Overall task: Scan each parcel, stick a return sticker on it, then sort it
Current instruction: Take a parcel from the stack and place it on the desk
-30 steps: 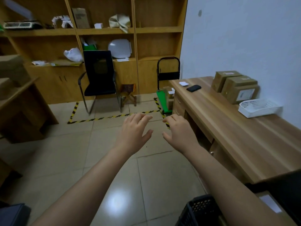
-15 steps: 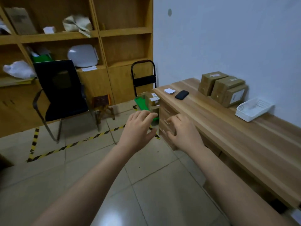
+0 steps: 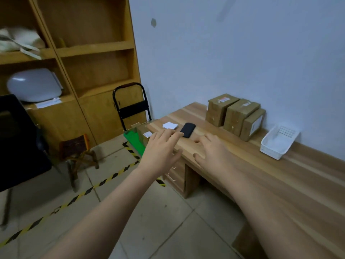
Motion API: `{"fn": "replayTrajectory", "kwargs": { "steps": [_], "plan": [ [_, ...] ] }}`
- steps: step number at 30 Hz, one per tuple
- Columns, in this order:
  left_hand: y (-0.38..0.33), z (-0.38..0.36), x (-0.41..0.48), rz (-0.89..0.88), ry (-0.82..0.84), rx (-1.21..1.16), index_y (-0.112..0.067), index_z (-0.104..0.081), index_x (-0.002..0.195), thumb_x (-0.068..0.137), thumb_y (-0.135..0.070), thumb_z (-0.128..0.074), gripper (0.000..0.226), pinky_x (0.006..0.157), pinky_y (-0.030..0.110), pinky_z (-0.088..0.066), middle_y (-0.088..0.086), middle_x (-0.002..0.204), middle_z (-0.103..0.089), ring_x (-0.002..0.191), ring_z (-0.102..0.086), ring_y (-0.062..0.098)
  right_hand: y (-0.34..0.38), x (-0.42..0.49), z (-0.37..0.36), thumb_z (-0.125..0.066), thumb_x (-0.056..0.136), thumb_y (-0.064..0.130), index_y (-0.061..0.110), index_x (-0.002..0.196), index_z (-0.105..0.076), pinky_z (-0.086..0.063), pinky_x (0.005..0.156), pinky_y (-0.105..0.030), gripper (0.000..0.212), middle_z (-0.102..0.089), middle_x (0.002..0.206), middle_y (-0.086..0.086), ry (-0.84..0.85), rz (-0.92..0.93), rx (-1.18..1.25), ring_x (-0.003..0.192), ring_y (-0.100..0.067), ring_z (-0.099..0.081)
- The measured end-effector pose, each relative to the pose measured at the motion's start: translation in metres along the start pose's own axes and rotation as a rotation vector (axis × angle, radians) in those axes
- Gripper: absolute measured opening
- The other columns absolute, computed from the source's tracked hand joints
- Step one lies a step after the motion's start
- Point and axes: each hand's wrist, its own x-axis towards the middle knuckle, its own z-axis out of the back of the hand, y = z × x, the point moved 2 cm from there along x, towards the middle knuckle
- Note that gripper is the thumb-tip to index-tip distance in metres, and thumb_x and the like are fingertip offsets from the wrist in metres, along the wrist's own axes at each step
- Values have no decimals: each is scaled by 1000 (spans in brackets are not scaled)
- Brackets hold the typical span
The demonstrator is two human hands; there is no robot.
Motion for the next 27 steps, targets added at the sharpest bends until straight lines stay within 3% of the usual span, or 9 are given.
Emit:
{"fn": "replayTrajectory", "kwargs": {
  "steps": [8, 14, 19, 25, 27],
  "plan": [
    [71, -82, 111, -117, 31, -93, -18, -58, 119, 81, -30, -70, 42, 88, 37, -43, -1, 107, -58, 101, -54, 21, -39, 117, -42, -63, 89, 29, 26, 126, -53, -34, 97, -25, 38, -51, 125, 7, -35, -77, -45, 117, -14, -44],
    [135, -148, 198, -221, 57, -210, -17, -60, 118, 83, -27, -70, 38, 81, 24, -29, -1, 107, -59, 100, -54, 21, -62, 210, -78, -62, 89, 28, 24, 127, -53, -37, 97, -30, 39, -51, 127, 6, -69, -223, -95, 117, -15, -46],
    [172, -189, 270, -343, 68, -279, -17, -62, 115, 80, -24, -72, 37, 81, 29, -41, -2, 102, -61, 96, -56, 20, -86, 267, -95, -63, 89, 29, 23, 129, -52, -37, 98, -29, 41, -51, 127, 6, -59, -373, -109, 117, -16, -46],
    [182, -251, 334, -427, 158, -417, -17, -60, 119, 85, -37, -55, 40, 83, 31, -41, -1, 108, -59, 99, -56, 21, -122, 300, -117, -65, 88, 29, 23, 124, -56, -41, 98, -29, 38, -54, 122, 7, -90, -558, -76, 113, -13, -49],
    [181, -275, 353, -441, 192, -449, -17, -60, 120, 85, -35, -59, 39, 84, 32, -42, -1, 110, -59, 100, -56, 21, -139, 311, -125, -65, 87, 29, 23, 123, -57, -41, 97, -28, 37, -55, 120, 7, -97, -593, -66, 112, -13, -50]
  ]
}}
